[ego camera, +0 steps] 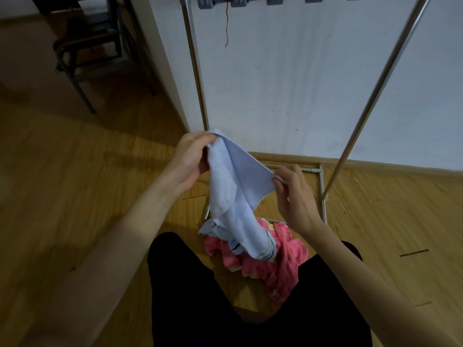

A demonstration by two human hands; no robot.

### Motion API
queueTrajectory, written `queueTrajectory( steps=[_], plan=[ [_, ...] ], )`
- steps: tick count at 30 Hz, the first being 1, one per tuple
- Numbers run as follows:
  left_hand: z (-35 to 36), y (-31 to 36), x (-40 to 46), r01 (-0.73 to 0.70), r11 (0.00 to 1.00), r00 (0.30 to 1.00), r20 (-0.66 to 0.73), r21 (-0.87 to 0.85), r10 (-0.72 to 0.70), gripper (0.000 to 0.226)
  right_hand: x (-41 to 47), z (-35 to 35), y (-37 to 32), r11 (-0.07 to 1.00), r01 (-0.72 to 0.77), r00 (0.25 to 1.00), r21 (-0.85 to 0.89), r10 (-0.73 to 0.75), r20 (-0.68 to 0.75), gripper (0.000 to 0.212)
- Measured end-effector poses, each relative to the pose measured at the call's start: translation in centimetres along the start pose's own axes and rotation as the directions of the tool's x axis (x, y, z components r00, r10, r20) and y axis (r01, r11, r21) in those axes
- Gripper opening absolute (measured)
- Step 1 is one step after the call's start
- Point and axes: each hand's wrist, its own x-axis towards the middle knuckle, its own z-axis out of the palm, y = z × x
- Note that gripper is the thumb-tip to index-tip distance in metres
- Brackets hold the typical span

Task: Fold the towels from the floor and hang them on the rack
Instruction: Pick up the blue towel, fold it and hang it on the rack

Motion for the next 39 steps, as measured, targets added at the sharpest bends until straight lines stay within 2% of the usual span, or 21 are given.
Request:
queueTrajectory(
  steps=[2,4,8,12,16,20,23,26,31,34,36,37,39],
  plan=[
    [-0.1,0.2,-0.1,-0.007,1.000,1.000,0.010,-0.001,0.007,0.020,-0.6,0.4,0.1,0.993,0.118,0.989,-0.029,-0.115,0.092,0.021],
    [-0.2,0.3,-0.3,-0.011,0.999,1.000,0.029,0.038,0.010,0.021,-0.5,0.9,0.2,0.988,0.151,0.970,0.015,-0.152,0.190,0.019],
    [0.0,0.5,-0.3,-0.015,0.997,0.999,0.041,0.080,0.012,0.019,0.6,2.0,-0.2,0.980,-0.061,0.967,0.188,0.012,0.255,0.014],
    [0.0,0.8,-0.5,-0.026,0.995,0.998,0.063,0.092,0.020,0.018,1.8,2.3,-0.7,0.870,-0.360,0.899,0.336,0.227,0.375,0.018],
    [0.2,1.0,-0.6,-0.033,0.997,0.996,0.090,0.076,0.026,0.018,2.8,2.5,-1.9,0.760,-0.485,0.844,0.433,0.278,0.458,0.018],
    [0.6,0.9,-0.5,-0.031,0.999,0.998,0.058,0.027,0.029,0.019,3.5,2.0,-3.1,0.660,-0.542,0.814,0.520,0.256,0.522,0.023],
    [0.8,0.9,-0.2,-0.035,0.999,0.999,0.021,-0.005,0.035,0.019,3.4,2.0,-3.4,0.679,-0.514,0.831,0.524,0.242,0.500,0.025],
    [0.9,1.0,-0.1,-0.046,0.999,0.999,-0.001,-0.025,0.046,0.020,3.0,2.2,-3.3,0.701,-0.462,0.869,0.543,0.235,0.436,0.008],
    [-0.8,0.9,0.4,-0.061,0.996,0.998,-0.024,-0.061,0.060,0.023,2.9,0.9,-2.4,0.709,-0.438,0.896,0.553,0.295,0.332,0.012],
    [-2.3,0.4,0.2,-0.054,0.995,0.998,-0.027,0.087,0.056,0.021,3.2,0.0,-1.8,0.755,-0.400,0.917,0.520,0.322,0.237,0.021],
    [-3.4,-0.2,0.1,-0.057,0.956,0.998,-0.023,0.289,0.067,0.019,3.4,-0.4,-1.2,0.782,-0.395,0.919,0.482,0.343,0.197,0.014],
    [-3.9,-0.5,0.3,-0.069,0.902,0.996,-0.020,0.426,0.086,0.019,3.5,-0.6,-0.9,0.799,-0.384,0.923,0.462,0.337,0.184,0.010],
    [-4.8,-1.2,0.7,-0.099,0.704,0.985,-0.033,0.703,0.171,0.013,3.8,-1.0,-0.4,0.833,-0.348,0.937,0.429,0.311,0.158,0.009]
  ],
)
